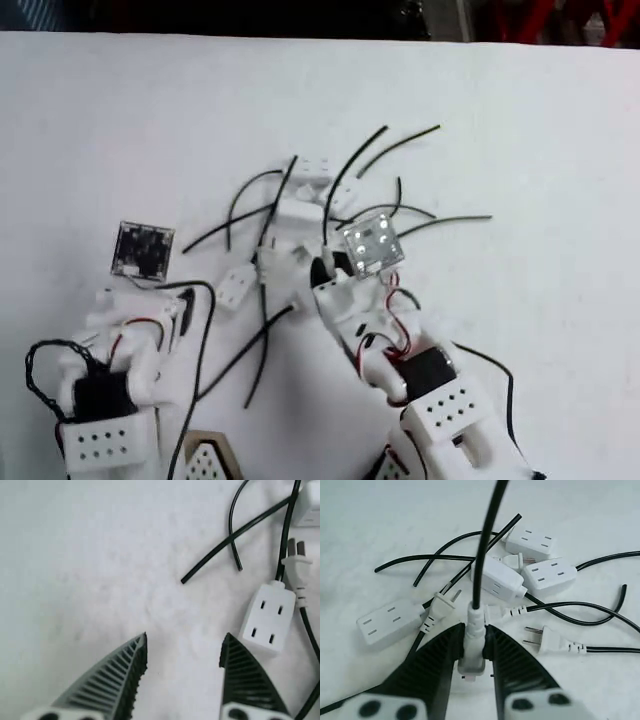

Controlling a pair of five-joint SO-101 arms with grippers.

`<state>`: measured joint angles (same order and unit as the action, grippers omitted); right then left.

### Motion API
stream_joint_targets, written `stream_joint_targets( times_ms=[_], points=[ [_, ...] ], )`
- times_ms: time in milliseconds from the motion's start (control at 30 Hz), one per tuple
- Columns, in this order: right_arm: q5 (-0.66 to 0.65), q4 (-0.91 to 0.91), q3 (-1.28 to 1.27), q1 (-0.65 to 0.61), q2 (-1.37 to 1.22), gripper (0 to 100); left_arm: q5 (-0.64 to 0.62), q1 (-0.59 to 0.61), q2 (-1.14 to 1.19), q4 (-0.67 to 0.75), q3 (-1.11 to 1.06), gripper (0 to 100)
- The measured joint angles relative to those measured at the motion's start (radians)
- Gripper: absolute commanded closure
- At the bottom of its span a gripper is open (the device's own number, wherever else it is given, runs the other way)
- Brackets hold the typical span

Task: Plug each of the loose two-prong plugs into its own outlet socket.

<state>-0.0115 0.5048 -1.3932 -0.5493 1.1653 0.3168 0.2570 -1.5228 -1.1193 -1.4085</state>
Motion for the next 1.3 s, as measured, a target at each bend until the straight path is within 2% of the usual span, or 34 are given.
stream_joint_targets(
  times_ms=[167,300,433,667,967,1300],
  points=[
    [0.015,0.023,0.002,-0.094,0.0,98.1,-0.084,-0.02,-0.049,0.087,0.0,75],
    [0.02,0.025,0.005,-0.167,0.0,98.1,-0.157,-0.097,-0.049,0.181,0.0,70],
    [0.023,0.025,0.005,-0.216,0.0,98.1,-0.215,-0.181,-0.049,0.221,0.015,70],
    [0.023,0.025,0.005,-0.264,0.104,98.1,-0.226,-0.307,-0.049,0.227,0.075,70],
    [0.023,0.15,0.005,-0.321,0.285,98.1,-0.226,-0.327,-0.049,0.227,0.075,70],
    [0.023,0.157,0.005,-0.334,0.292,98.1,-0.226,-0.508,-0.061,0.149,0.138,70]
  ],
)
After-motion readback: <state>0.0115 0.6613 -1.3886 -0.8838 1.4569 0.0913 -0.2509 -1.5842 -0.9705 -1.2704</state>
